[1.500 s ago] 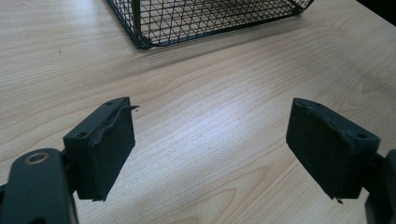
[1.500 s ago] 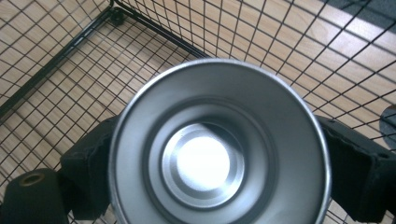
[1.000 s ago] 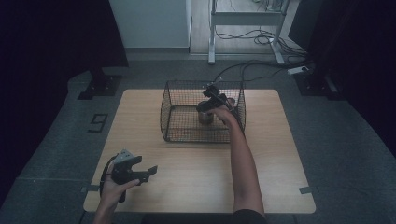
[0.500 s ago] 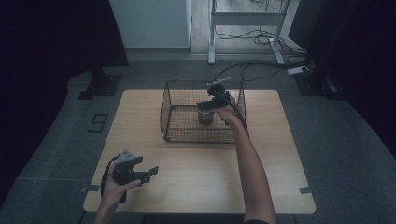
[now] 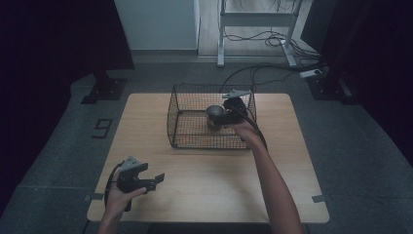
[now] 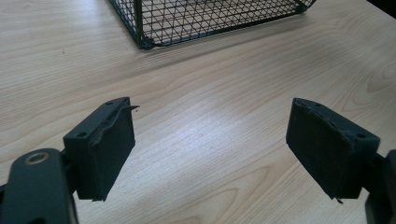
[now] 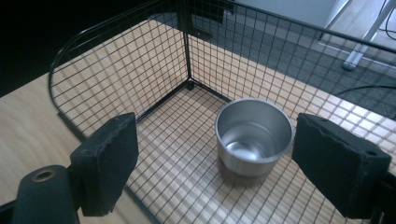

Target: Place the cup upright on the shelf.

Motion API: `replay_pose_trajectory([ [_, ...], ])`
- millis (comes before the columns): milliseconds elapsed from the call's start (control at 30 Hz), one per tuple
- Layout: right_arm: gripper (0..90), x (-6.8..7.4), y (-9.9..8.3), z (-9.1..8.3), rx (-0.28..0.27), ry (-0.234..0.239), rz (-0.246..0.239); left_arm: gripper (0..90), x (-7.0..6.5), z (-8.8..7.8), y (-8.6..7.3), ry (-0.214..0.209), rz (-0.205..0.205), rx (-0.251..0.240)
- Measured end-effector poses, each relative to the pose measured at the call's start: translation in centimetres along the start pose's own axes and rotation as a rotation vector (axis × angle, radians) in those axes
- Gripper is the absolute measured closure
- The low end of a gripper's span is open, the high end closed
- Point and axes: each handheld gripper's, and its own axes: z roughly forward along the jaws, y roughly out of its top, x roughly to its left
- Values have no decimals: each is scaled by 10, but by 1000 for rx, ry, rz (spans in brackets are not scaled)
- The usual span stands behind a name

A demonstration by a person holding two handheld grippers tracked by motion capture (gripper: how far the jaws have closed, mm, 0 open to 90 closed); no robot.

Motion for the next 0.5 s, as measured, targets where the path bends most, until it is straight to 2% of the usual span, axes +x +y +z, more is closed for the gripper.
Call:
replay_pose_trajectory([
  [500, 177, 3, -67, -69, -107, -14, 19, 157, -4, 6, 0, 6, 13, 19],
])
